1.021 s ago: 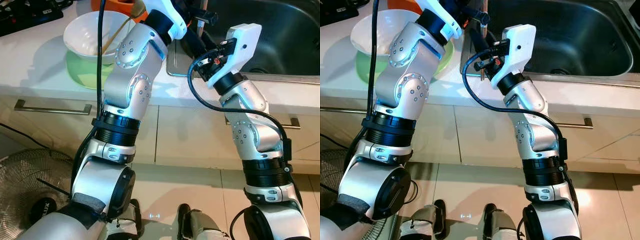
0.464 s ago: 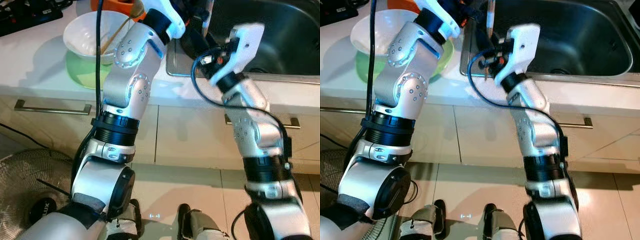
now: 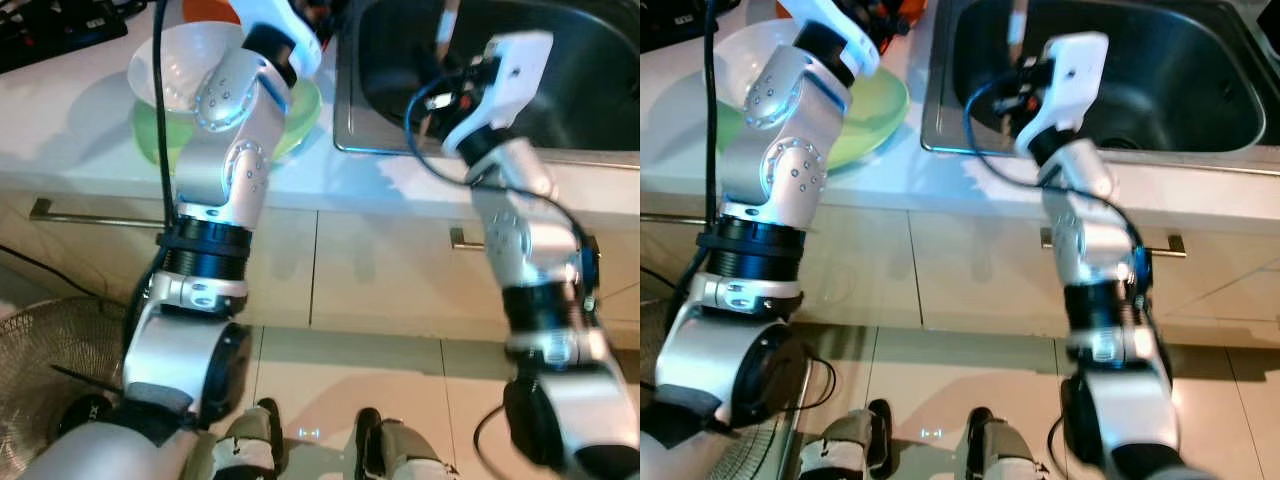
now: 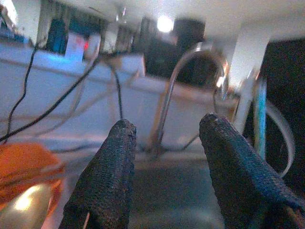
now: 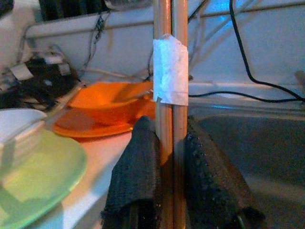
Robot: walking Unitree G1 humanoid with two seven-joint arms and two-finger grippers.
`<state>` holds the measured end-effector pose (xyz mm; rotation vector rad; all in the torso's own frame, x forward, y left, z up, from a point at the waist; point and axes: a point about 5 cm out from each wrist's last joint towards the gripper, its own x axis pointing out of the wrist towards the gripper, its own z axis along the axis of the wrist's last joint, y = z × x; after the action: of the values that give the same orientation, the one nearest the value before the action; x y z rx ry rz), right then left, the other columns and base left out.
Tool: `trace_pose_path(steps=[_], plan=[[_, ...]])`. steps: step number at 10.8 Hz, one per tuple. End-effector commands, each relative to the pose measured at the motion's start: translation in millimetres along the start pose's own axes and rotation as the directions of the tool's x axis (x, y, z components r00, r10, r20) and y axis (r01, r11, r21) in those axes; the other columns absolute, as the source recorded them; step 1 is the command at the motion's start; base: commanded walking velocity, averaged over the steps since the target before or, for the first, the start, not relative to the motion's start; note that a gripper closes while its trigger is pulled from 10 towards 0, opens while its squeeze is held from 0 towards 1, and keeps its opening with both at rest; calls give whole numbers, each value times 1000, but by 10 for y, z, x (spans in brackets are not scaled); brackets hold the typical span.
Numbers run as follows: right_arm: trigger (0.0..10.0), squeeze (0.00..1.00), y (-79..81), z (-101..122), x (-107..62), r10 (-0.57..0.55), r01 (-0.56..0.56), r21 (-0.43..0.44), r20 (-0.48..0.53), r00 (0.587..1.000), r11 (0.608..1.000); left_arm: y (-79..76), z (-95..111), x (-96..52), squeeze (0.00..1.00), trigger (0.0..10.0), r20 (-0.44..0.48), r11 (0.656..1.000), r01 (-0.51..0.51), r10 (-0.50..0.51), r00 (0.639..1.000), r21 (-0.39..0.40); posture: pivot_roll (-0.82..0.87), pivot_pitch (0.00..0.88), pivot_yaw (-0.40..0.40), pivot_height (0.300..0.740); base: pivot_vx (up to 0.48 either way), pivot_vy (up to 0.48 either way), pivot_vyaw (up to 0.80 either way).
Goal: Kitchen organization
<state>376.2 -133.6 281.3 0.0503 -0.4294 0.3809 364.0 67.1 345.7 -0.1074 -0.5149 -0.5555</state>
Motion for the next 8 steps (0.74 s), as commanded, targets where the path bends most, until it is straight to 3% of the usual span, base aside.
trace_pose_path(steps=[1,2,4,8], plan=[[10000,0,-85,34,8,-29,29,-37,10,1000,999,-82,-159,-58,0,10000,-85,999,14,-9,996,51,145,231,-30,740,0,0,0],[10000,0,-151,82,81,-31,31,-62,17,999,998,-236,-425,-416,0,10000,-162,997,56,-47,986,54,146,235,-30,740,0,0,0],[10000,0,-283,80,204,-79,78,-100,-8,997,992,-346,-672,-661,0,10000,-278,988,112,-78,958,108,154,241,-35,740,0,0,0],[10000,0,-345,-109,295,-145,129,-129,-124,982,983,-437,-737,-794,0,10000,-337,991,74,-33,941,109,176,257,-53,740,0,0,0]])
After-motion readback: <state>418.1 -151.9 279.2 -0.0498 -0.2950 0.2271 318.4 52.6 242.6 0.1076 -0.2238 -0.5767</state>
